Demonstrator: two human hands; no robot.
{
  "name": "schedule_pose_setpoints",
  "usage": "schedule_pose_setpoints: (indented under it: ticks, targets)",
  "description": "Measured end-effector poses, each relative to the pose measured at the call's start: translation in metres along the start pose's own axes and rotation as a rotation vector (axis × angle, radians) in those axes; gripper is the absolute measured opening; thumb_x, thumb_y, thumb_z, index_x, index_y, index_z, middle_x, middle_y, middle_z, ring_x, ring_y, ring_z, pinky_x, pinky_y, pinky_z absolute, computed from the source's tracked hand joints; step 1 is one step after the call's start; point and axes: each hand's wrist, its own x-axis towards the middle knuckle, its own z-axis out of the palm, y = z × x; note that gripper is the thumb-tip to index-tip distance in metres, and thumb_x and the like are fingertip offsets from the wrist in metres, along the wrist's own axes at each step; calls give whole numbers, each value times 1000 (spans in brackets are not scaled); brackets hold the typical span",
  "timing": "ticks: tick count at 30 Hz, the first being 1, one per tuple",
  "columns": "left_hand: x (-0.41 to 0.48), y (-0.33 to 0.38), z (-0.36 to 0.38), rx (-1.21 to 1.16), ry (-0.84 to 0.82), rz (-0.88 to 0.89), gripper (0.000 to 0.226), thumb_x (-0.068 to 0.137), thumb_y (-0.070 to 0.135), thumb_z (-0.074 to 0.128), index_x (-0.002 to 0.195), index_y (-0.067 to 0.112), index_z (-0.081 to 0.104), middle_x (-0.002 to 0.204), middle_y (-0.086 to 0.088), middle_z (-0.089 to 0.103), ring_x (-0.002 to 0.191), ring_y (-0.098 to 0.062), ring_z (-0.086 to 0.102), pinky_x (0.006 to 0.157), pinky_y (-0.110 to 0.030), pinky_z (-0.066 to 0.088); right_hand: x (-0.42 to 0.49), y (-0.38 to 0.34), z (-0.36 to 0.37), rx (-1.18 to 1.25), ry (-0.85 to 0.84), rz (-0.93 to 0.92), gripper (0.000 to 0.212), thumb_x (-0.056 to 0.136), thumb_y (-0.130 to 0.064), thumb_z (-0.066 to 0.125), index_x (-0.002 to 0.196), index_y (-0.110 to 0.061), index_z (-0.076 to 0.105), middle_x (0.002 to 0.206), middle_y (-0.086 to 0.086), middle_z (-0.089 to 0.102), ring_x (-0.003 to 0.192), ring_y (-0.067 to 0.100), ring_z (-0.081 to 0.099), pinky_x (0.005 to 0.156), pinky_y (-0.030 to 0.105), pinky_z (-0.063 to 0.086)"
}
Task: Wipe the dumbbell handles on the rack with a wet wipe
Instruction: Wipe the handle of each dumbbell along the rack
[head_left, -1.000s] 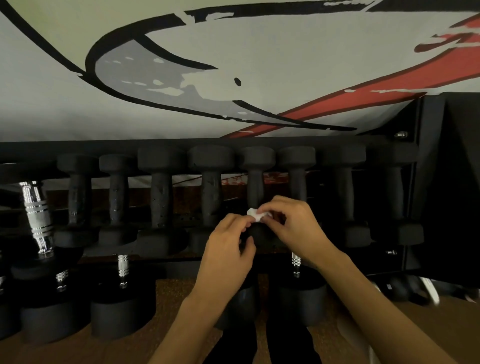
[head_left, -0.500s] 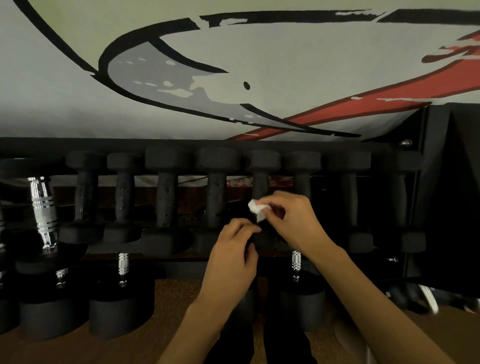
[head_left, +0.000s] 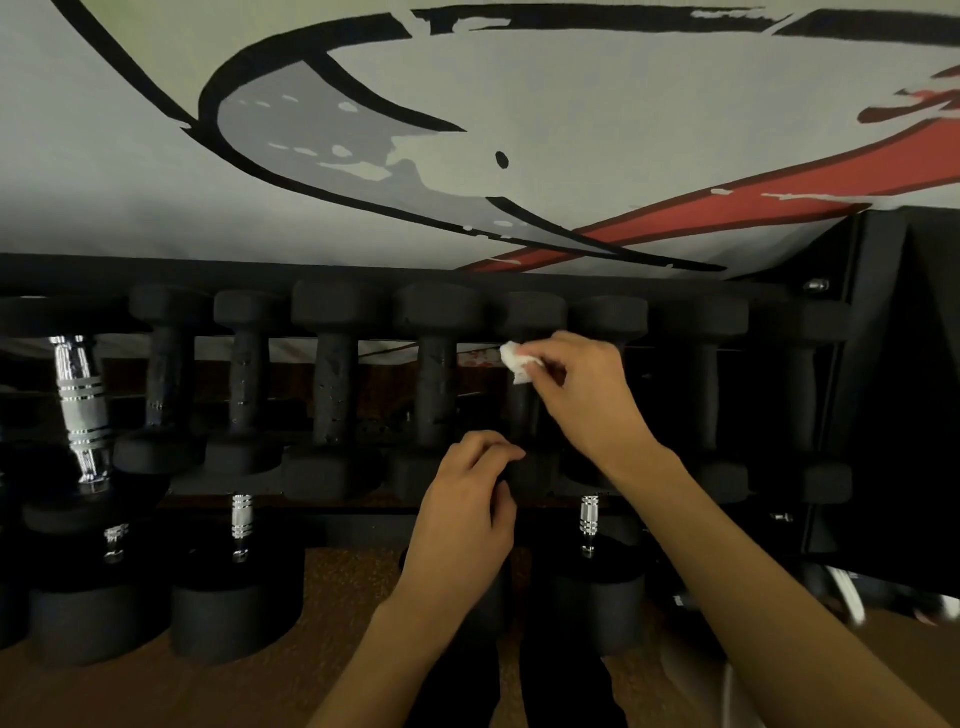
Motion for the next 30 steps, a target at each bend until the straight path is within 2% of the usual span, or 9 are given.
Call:
schedule_pose_setpoints:
  ticks: [4,9,11,13,15,18,20,25,30]
  targets:
    - [1,0,-1,-5,-1,-2,34,88,3,56,117,20,62,121,12,49,112,-5,51,94,-26,49,-21,-1,0,13,-130,-44,20,86,0,67,103,-7,75,91,3,70,81,-4,54,76,-5,34]
    - [2,0,0,-7,10,7,35,87,3,58,117,20,62,122,13,50,114,-5,51,94,-26,49,-40,6,-2,107,-267,10,18,87,-5,69,101,-12,76,84,-10,63,74,-7,59,73,4,42]
    - [2,-1,1,-7,14,3,35,87,2,57,116,20,62,121,13,49,113,-6,51,93,-27,50,-35,10,-5,179,-217,87,17,87,-7,69,100,-14,76,87,-9,68,81,1,63,75,10,45]
    - [1,-1,1,-4,15,2,34,87,2,57,116,20,62,120,12,49,112,-6,51,92,-26,50,-26,13,-8,248,-84,161,15,88,-8,67,99,-16,74,92,-7,71,87,4,66,81,20,51]
    - [1,-2,1,1,15,5,34,87,3,58,116,19,62,120,12,49,112,-7,51,92,-26,50,-16,14,-9,261,32,235,12,91,-11,64,98,-20,69,91,-6,70,83,6,66,77,25,54]
    - [0,-2,1,4,11,8,33,88,4,58,117,19,62,120,11,50,112,-8,52,91,-26,51,-5,11,-8,245,79,312,9,94,-12,61,98,-19,62,86,-3,68,72,7,66,67,18,52]
    - [0,-2,1,18,15,11,32,88,5,58,116,20,62,119,12,50,111,-7,52,89,-26,52,-3,9,-4,189,63,311,10,94,-10,59,99,-19,61,86,-1,67,71,9,65,63,19,53]
    - [2,-1,1,37,25,4,31,88,7,58,114,21,62,118,13,51,108,-6,53,86,-25,53,-19,9,-5,71,-54,242,13,94,-7,58,102,-13,66,84,-5,62,69,-4,56,64,3,43]
    - [5,-1,0,51,17,5,30,88,8,58,113,24,62,116,15,49,102,-6,56,81,-26,54,-48,16,-9,-3,-255,96,12,88,-2,63,95,-10,69,73,-12,54,62,-7,54,61,7,38]
